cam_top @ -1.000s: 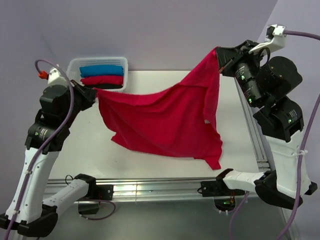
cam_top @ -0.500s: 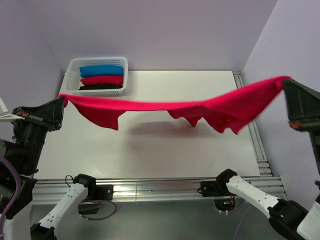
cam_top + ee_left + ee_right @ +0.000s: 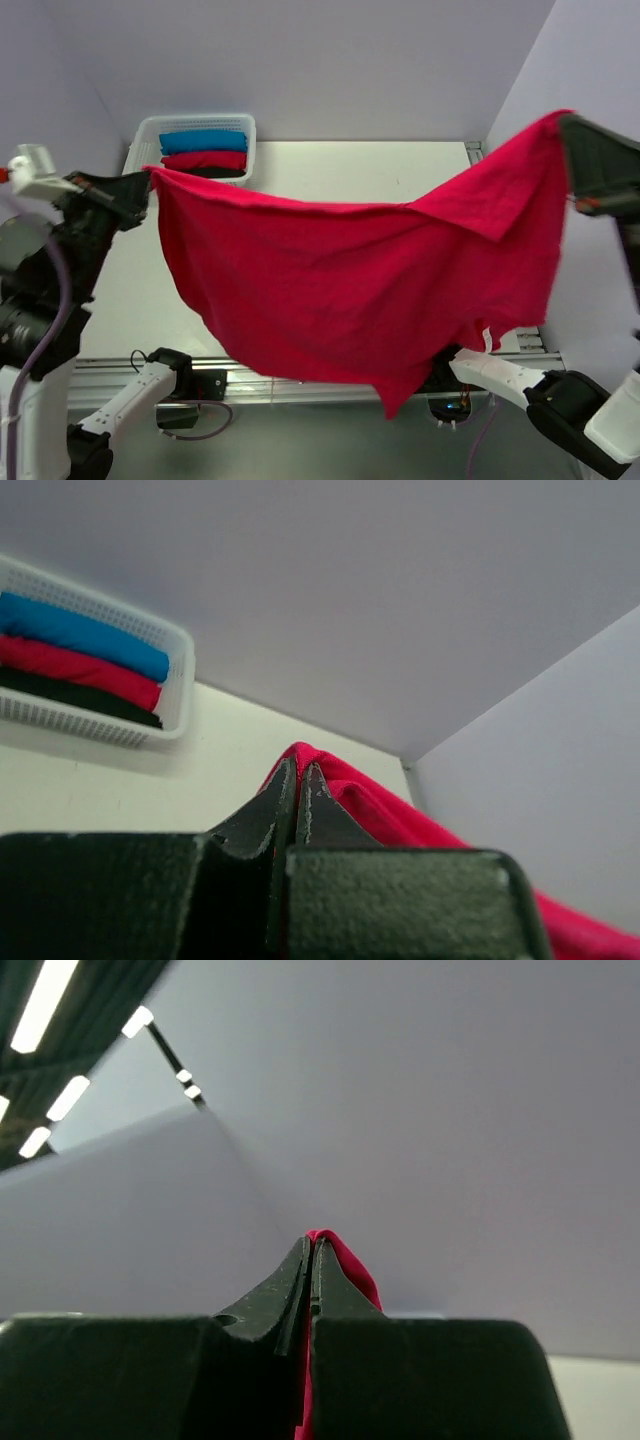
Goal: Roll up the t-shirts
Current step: Flatten the tshirt
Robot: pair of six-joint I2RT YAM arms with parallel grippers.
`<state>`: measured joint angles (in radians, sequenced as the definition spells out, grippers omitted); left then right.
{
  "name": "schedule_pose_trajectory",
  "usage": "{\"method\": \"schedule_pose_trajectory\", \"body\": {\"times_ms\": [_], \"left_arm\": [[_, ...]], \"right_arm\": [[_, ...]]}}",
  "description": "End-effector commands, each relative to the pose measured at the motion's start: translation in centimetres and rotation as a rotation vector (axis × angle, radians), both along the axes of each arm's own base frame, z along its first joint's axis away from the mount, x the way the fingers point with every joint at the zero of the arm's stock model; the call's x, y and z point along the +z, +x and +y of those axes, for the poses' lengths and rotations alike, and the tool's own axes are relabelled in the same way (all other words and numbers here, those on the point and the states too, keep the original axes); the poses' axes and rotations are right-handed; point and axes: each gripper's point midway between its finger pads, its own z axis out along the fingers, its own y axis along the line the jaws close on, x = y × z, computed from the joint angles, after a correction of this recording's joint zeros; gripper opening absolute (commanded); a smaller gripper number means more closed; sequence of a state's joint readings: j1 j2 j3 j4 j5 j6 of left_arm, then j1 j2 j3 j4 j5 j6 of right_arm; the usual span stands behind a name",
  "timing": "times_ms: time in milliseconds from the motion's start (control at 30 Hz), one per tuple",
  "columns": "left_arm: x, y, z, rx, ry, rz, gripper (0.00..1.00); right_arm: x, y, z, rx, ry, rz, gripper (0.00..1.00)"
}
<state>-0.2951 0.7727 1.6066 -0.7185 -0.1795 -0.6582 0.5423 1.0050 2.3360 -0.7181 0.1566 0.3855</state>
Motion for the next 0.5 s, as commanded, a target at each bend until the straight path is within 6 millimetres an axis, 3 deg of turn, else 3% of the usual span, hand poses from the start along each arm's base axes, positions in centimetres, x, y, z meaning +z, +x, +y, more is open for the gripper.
{"method": "schedule_pose_trajectory", "body": {"times_ms": [0,33,67,100,133,167,200,233,267,300,333,367,467], "left_arm": [[-3.8,3.8,-1.3,-0.007,0.010,0.099,0.00],[-4.7,4.2,-1.4,-0.007,0.009,0.106,0.00],[-7.7,5.7,-2.0,-0.011,0.019,0.151,0.01],[-9.2,6.4,-2.3,-0.017,0.016,0.172,0.00],[-10.8,7.1,-2.5,-0.015,0.017,0.197,0.00],[-14.5,8.0,-2.7,-0.009,0.032,0.270,0.00],[-15.2,8.7,-2.8,0.000,0.020,0.266,0.00],[-16.6,9.2,-3.0,-0.001,0.019,0.284,0.00],[-19.4,9.8,-3.2,-0.001,0.025,0.326,0.00],[-19.6,10.4,-3.5,-0.002,0.001,0.309,0.00],[-21.9,11.1,-3.7,0.003,0.004,0.349,0.00],[-22.6,11.5,-3.7,0.010,-0.002,0.359,0.00],[-24.1,13.5,-3.9,0.036,-0.005,0.389,0.00]], "right_arm": [[-6.8,7.6,3.1,-0.059,-0.078,0.235,0.00],[-8.0,8.5,3.5,-0.062,-0.083,0.259,0.00],[-9.2,9.2,4.0,-0.057,-0.085,0.280,0.00],[-11.8,10.9,5.5,-0.033,-0.116,0.332,0.00],[-12.9,11.6,5.9,-0.023,-0.122,0.354,0.00],[-14.1,12.4,6.7,0.009,-0.112,0.383,0.00],[-17.0,13.4,9.0,0.118,-0.156,0.429,0.00],[-18.1,14.9,7.3,0.072,-0.131,0.447,0.00],[-21.9,17.0,7.2,0.087,-0.104,0.532,0.00],[-22.1,18.0,6.7,0.090,-0.088,0.511,0.00],[-23.2,18.8,6.1,0.092,-0.083,0.526,0.00],[-25.4,20.7,4.5,0.047,-0.067,0.578,0.00],[-27.1,23.1,4.1,0.046,-0.077,0.607,0.00]]}}
